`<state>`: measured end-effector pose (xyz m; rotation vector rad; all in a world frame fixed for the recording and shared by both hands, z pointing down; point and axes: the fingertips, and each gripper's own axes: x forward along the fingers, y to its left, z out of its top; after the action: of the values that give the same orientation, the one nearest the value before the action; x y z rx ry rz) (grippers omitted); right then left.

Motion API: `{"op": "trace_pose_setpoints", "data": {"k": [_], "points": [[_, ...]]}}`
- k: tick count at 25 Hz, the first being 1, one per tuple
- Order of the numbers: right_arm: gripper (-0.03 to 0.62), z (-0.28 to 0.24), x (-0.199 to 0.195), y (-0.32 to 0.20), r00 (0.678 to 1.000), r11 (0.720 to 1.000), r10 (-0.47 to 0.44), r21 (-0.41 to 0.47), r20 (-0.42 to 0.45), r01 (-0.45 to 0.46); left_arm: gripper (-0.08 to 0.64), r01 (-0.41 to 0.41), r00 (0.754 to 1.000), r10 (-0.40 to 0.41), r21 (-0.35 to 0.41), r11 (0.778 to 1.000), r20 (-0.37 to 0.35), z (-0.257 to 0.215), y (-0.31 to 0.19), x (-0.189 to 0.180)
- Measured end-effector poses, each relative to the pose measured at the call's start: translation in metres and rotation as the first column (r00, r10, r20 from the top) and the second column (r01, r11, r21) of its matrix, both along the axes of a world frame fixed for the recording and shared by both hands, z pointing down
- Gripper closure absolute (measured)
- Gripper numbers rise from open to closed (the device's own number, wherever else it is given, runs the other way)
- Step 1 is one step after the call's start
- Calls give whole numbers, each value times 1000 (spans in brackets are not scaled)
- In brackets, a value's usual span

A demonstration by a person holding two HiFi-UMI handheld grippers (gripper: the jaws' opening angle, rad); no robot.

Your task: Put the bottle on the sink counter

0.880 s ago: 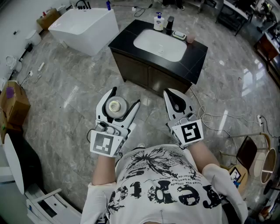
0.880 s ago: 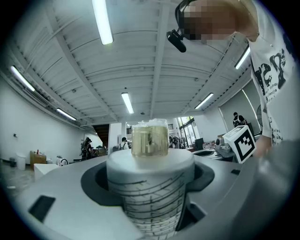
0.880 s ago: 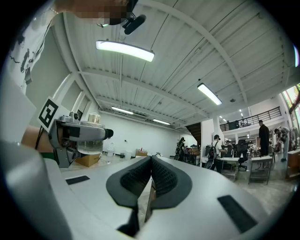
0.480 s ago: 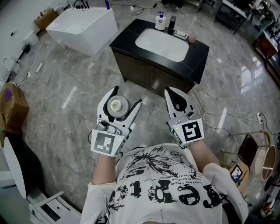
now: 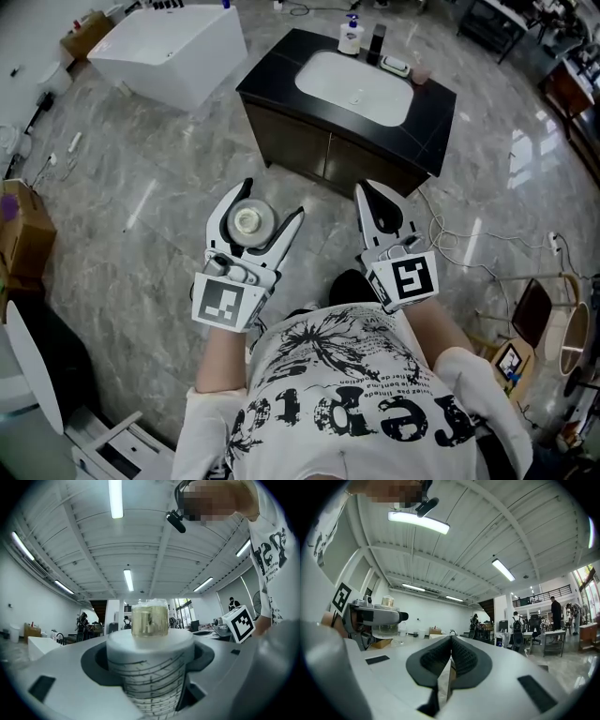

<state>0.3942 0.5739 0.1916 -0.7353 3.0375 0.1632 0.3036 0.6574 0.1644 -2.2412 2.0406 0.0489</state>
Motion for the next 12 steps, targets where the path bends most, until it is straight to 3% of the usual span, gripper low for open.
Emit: {"op": "trace_pose_setpoints", "data": {"k": [6,12], "points": [[577,13,-46,-48,999,999,-37,1,-7,37,213,10,1000,-10,12,1000,-11,8,-49,-36],[577,29,-114,-151,997,997,-79,-22,-1,79,213,52,999,-52,-13,999,-3,20,-149,-98]]}}
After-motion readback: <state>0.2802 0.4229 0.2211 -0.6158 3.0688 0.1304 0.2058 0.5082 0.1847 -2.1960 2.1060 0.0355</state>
